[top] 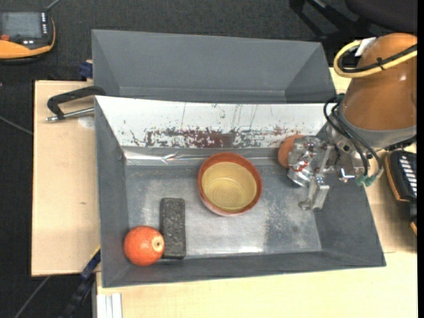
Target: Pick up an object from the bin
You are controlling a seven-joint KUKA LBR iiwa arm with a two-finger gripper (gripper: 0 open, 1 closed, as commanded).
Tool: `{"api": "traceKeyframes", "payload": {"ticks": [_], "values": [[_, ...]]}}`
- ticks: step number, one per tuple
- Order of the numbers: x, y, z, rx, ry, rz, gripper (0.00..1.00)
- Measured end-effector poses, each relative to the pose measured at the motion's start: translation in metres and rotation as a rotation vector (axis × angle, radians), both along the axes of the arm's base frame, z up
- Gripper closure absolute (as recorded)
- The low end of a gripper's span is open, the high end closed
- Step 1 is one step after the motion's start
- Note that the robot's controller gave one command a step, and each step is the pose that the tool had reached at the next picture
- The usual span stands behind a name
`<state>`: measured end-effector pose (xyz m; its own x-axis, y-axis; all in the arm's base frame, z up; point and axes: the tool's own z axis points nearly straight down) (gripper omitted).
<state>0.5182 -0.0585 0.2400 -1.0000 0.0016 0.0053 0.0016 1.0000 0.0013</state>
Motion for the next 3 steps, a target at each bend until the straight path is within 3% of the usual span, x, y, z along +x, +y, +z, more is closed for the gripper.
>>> {"api": "traceKeyframes", "payload": {"ticks": [1,2,3], "values": [[-0.019,0.045,-0.048,0.004,0.002,0.22,0.0],[0.01,0.078,-0.165,0.007,0.0,0.401,0.0],[0.011,0.078,-0.162,0.006,-0.005,0.401,1.0]]}}
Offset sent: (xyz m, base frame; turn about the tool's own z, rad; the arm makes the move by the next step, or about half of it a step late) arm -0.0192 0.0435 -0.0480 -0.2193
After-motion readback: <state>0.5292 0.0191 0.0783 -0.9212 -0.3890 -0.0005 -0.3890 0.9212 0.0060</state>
